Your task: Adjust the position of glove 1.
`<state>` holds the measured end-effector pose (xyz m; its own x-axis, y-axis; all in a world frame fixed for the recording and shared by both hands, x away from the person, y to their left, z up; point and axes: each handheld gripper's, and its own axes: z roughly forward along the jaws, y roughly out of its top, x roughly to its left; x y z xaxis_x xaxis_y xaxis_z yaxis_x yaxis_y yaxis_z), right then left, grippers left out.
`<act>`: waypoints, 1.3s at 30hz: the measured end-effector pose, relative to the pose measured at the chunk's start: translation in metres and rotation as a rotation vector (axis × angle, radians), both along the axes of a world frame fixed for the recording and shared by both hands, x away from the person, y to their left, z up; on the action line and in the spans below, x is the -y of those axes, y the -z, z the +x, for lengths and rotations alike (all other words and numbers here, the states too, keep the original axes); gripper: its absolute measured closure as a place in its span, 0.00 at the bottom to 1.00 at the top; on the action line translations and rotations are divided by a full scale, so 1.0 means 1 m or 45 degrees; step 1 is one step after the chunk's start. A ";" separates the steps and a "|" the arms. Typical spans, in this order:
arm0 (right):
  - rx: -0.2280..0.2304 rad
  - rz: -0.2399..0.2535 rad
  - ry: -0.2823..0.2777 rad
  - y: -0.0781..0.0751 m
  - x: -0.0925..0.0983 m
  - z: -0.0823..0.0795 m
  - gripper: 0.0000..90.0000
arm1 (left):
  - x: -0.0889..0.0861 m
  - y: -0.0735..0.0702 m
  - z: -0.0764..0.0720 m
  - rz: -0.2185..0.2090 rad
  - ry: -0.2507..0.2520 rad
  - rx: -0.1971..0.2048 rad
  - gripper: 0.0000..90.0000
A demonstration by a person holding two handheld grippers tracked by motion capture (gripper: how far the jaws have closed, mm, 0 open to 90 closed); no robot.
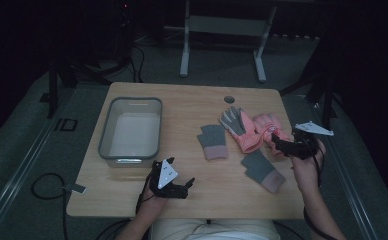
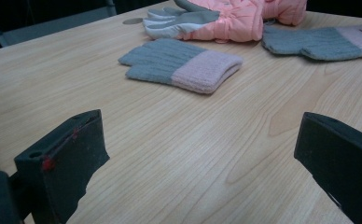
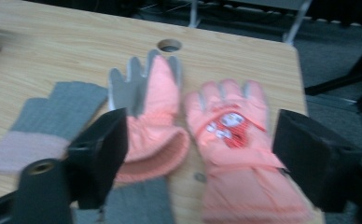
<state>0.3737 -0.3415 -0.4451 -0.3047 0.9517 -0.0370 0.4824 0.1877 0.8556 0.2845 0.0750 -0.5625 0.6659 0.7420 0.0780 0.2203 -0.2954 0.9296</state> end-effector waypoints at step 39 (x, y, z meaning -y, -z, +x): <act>-0.183 -0.018 -0.403 0.043 -0.163 0.080 0.49 | -0.001 0.000 0.000 -0.018 0.015 -0.001 0.02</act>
<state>0.4541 -0.1787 -0.4878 -0.5880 0.8087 0.0152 0.5139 0.3590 0.7791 0.2842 0.0763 -0.5625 0.6745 0.7352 0.0669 0.2175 -0.2845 0.9337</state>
